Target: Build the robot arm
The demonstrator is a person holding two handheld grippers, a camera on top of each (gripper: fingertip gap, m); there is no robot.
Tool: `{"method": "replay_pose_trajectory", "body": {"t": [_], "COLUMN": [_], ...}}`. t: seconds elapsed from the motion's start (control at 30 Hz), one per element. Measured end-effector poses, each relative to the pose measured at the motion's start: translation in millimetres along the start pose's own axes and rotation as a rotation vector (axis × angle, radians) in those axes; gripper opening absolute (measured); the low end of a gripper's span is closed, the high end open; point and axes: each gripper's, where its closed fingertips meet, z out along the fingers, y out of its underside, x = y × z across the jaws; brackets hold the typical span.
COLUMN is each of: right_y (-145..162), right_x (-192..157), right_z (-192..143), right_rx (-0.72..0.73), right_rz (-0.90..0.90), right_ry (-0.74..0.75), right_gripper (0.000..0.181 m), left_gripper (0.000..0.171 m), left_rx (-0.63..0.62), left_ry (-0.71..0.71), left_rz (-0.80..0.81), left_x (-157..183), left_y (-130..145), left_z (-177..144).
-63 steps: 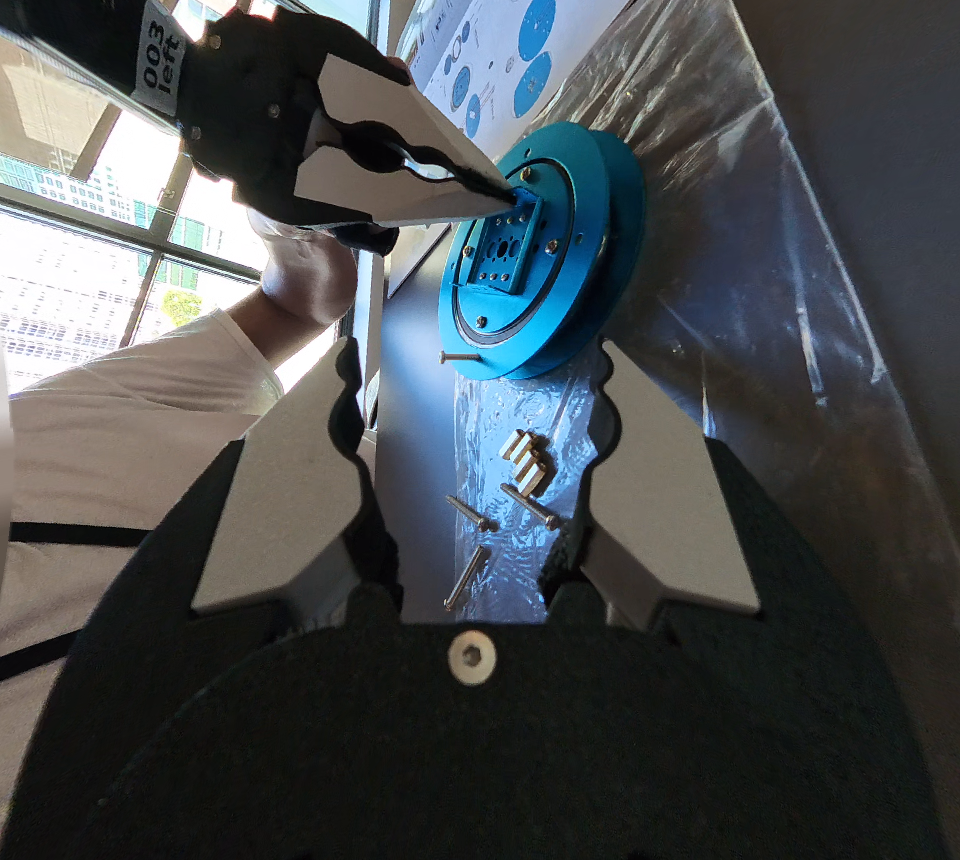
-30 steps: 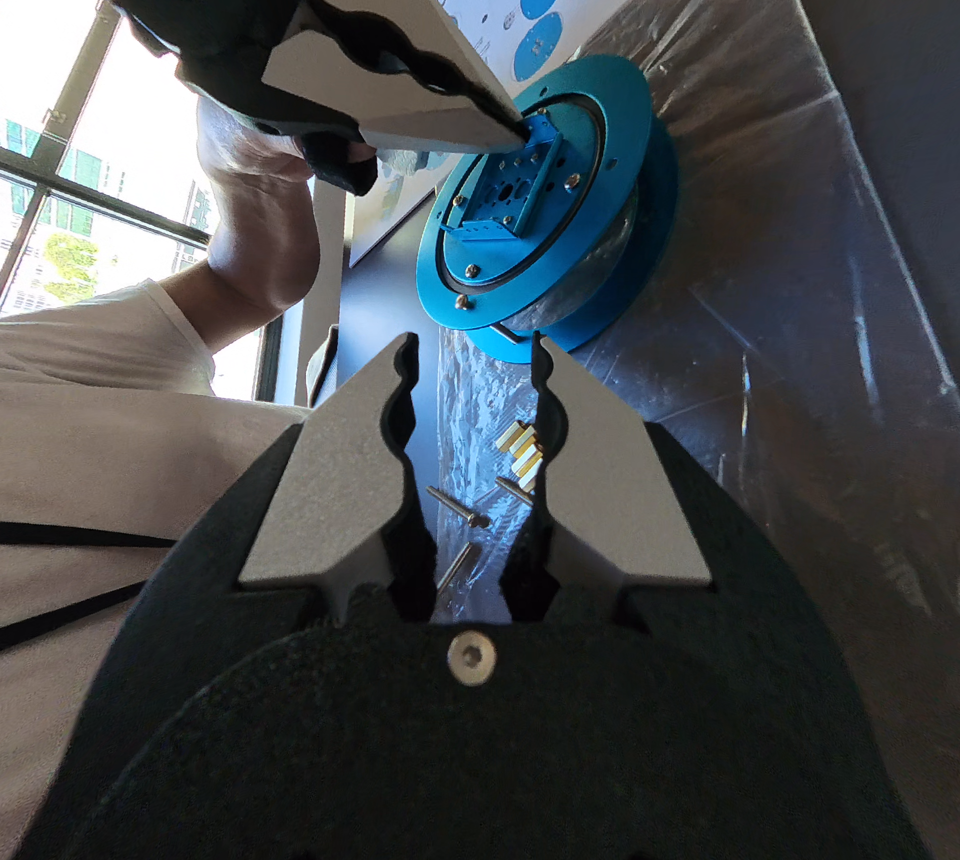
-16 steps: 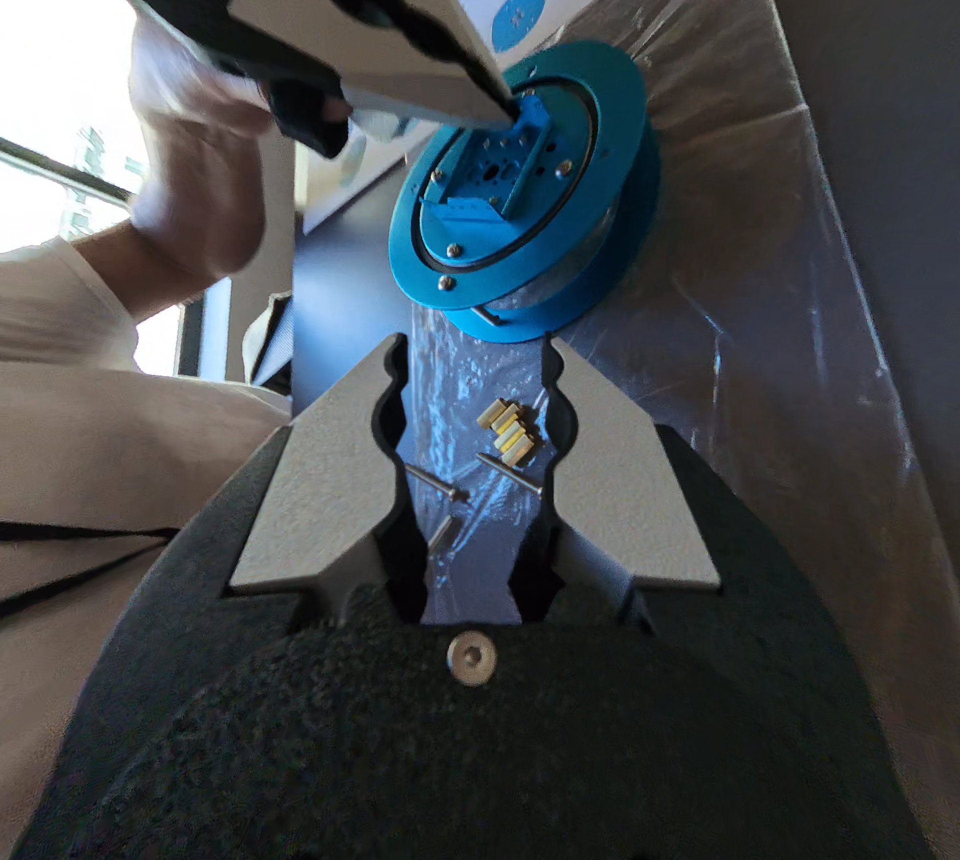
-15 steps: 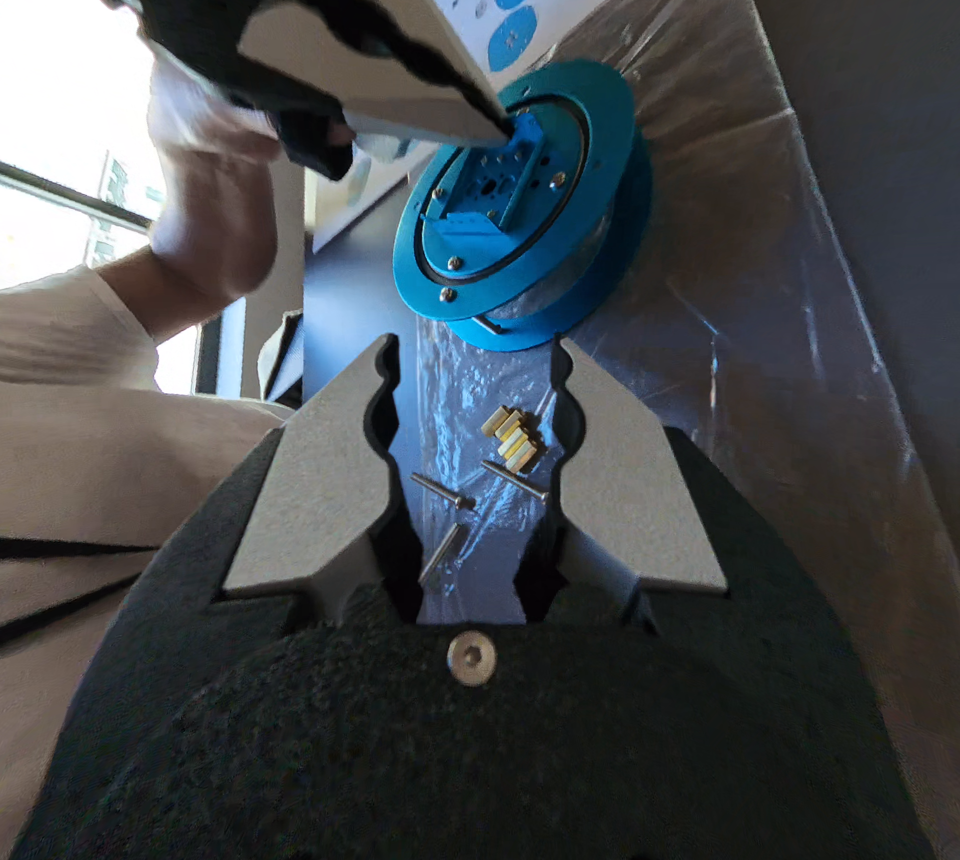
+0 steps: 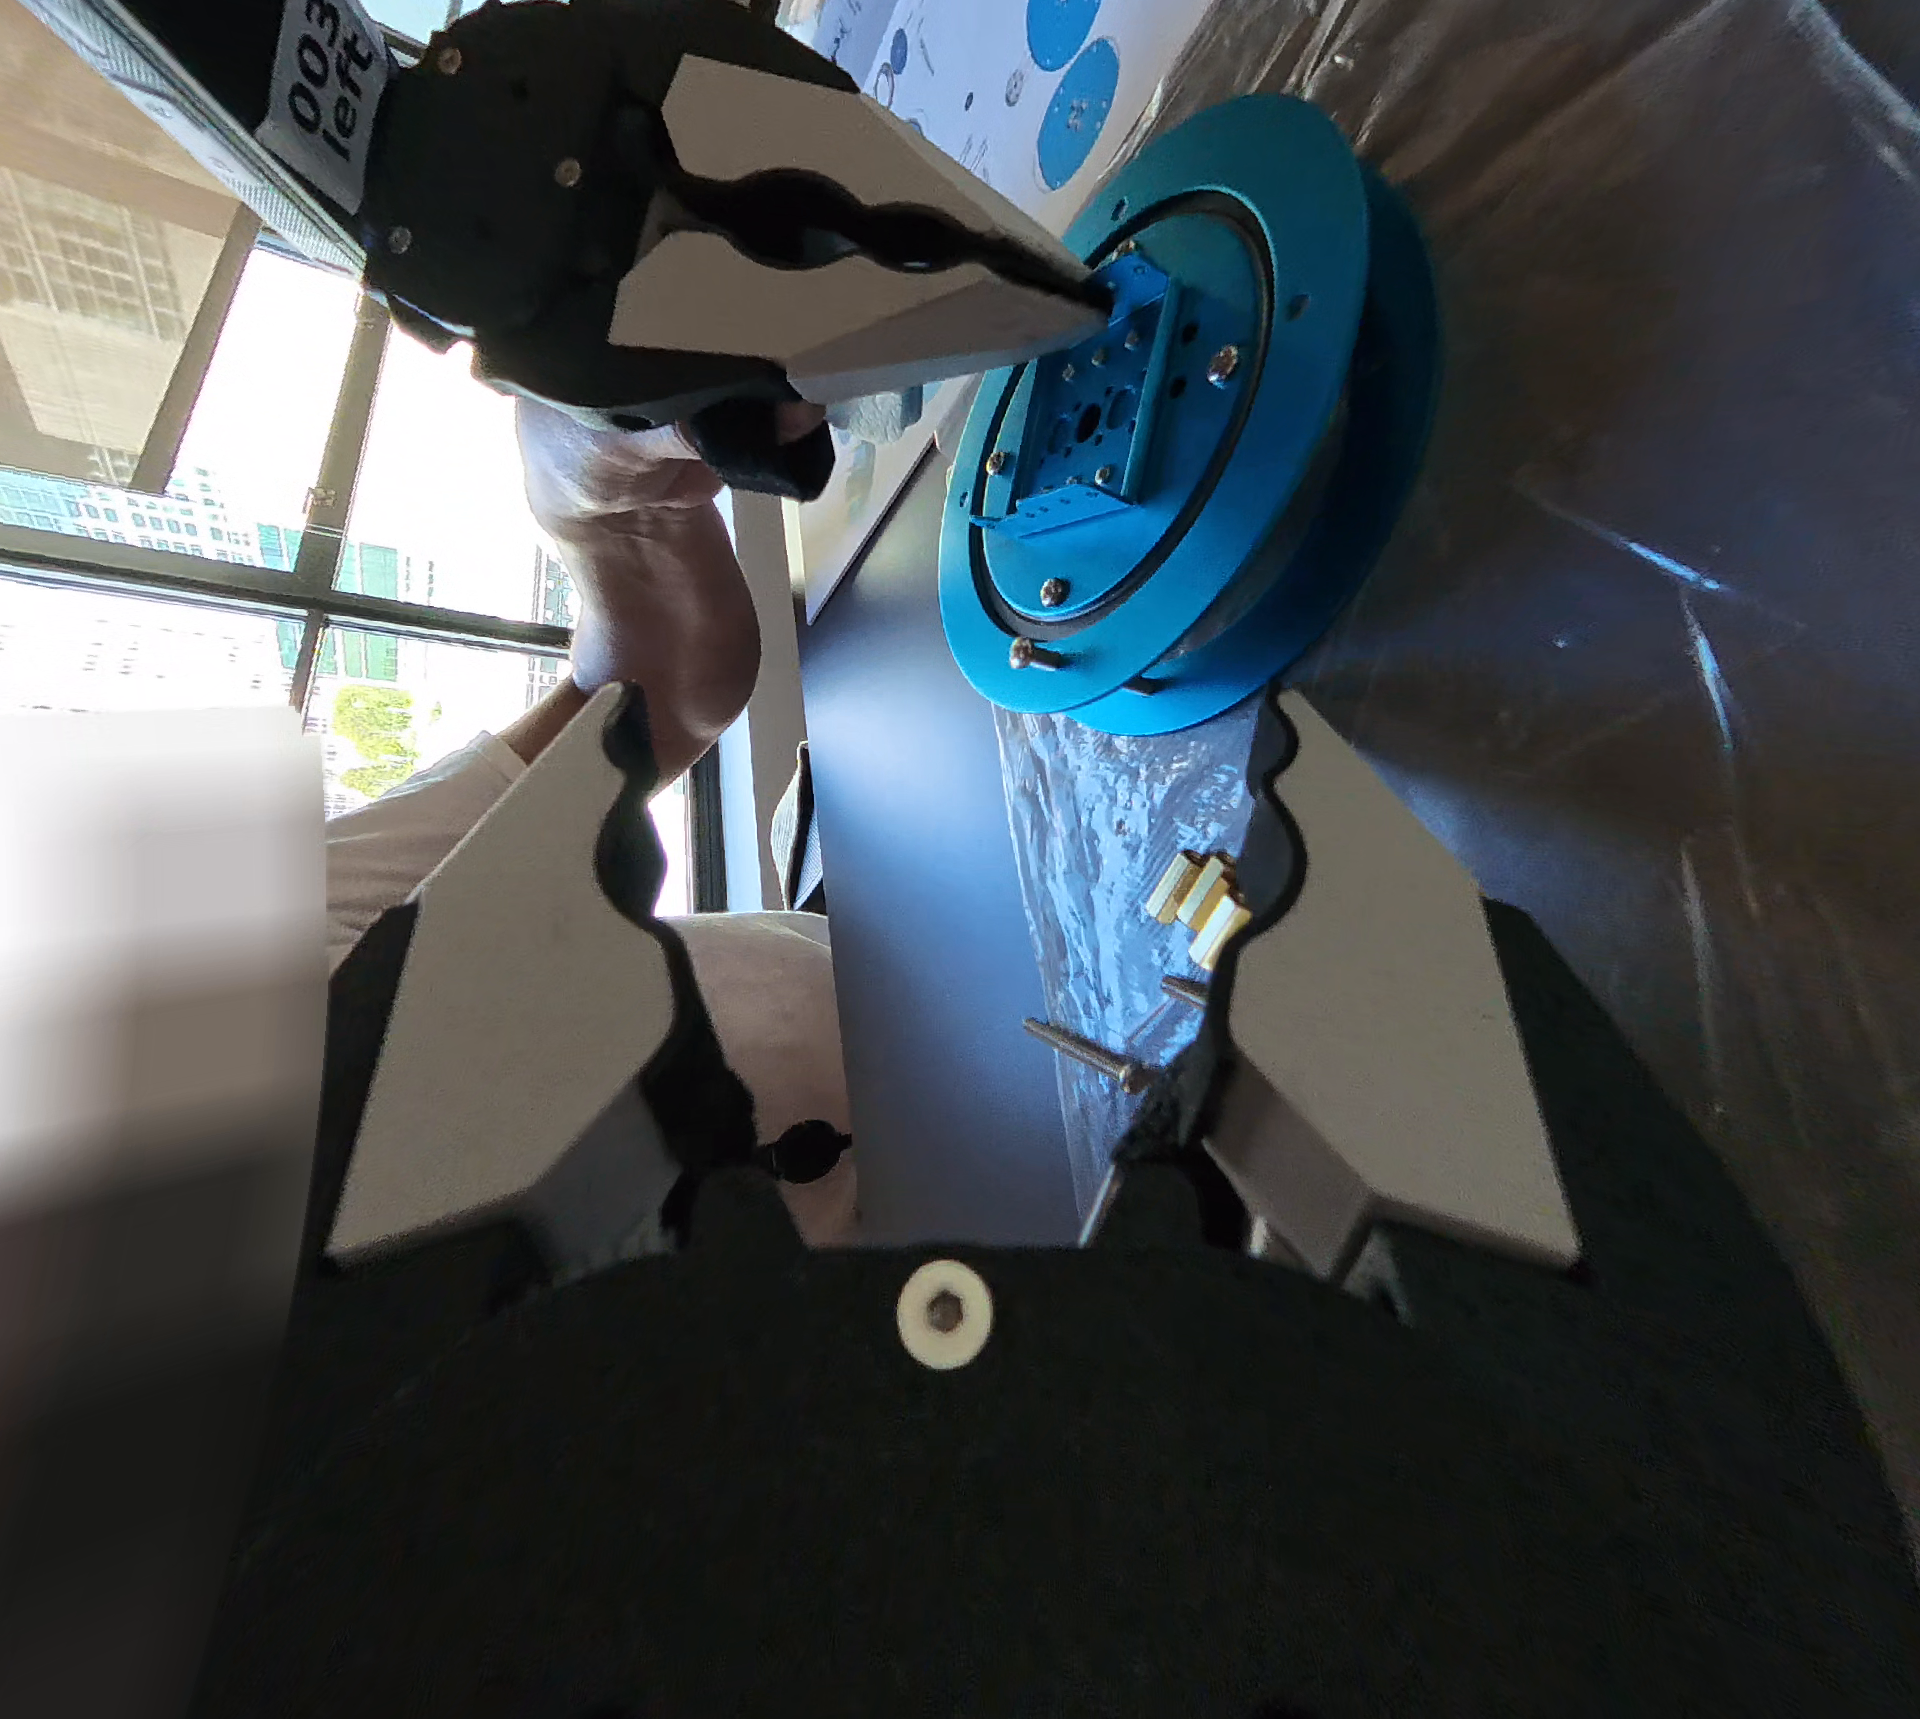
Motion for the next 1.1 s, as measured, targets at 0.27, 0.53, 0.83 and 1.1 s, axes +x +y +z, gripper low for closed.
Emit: {"method": "replay_pose_trajectory", "body": {"t": [0.27,0.53,0.83,1.1], "right_y": [-14,-9,-20,-13], "right_x": [-6,11,39,9], "right_z": [0,-8,-21,-9], "right_rx": [0.071,0.021,-0.040,-0.086], "right_rz": [0.123,0.127,-0.271,-0.939], "right_ry": [-0.121,-0.087,0.201,0.314], "right_gripper": [0.112,0.054,0.044,0.083], "left_gripper": [0.000,0.000,0.000,0.000], "left_rx": [0.024,0.033,0.031,0.028], "left_ry": [0.012,0.032,0.058,0.137], "left_rz": [-0.010,-0.025,-0.049,-0.125], "left_x": [2,2,1,-2], "left_y": [0,0,0,1], "left_z": [2,1,0,-5]}}
